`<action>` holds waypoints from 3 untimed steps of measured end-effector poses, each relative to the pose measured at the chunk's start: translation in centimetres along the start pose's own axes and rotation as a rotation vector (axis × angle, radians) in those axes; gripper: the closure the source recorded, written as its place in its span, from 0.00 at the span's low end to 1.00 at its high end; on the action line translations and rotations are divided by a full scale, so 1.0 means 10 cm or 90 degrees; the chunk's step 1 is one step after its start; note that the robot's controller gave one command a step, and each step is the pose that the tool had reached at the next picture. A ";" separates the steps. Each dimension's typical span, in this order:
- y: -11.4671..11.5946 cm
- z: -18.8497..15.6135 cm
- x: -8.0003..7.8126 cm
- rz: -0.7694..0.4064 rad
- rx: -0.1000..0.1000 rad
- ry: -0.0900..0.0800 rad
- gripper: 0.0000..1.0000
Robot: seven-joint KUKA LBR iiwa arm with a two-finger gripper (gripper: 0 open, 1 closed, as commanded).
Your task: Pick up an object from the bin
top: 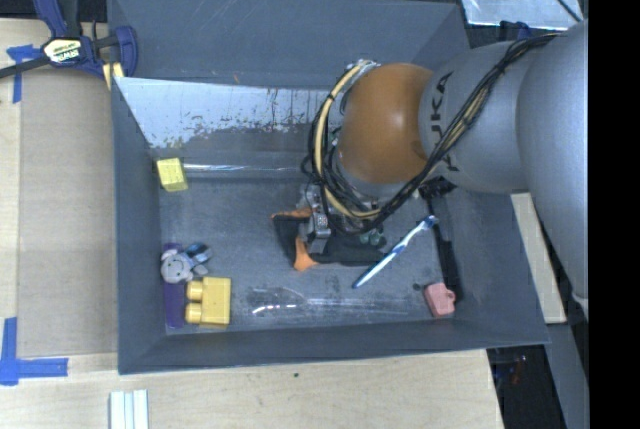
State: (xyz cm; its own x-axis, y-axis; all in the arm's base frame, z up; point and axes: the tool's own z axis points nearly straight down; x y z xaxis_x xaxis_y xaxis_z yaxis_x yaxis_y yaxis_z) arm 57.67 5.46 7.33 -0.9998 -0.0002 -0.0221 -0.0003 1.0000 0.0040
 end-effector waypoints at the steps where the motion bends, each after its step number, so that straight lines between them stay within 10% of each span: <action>1: 0.00 -0.03 0.00 0.000 0.000 -0.001 1.00; 3: 0.00 -0.92 -0.02 0.001 0.000 0.000 1.00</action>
Offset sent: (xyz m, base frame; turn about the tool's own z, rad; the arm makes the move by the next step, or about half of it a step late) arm 0.0002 -0.0001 0.1068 0.0002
